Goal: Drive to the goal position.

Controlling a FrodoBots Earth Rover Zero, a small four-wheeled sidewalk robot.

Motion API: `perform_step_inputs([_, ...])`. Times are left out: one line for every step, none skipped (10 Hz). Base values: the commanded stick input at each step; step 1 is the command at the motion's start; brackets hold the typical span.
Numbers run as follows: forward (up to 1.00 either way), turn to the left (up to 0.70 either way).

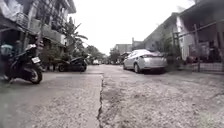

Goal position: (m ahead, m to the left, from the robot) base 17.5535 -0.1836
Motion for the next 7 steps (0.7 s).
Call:
perform_step_inputs([0.83,0.0])
perform_step_inputs([0.95,0.0])
perform_step_inputs([1.0,0.0])
perform_step_inputs([1.0,0.0])
perform_step_inputs([1.0,0.0])
perform_step_inputs([1.0,0.0])
perform_step_inputs([1.0,-0.06])
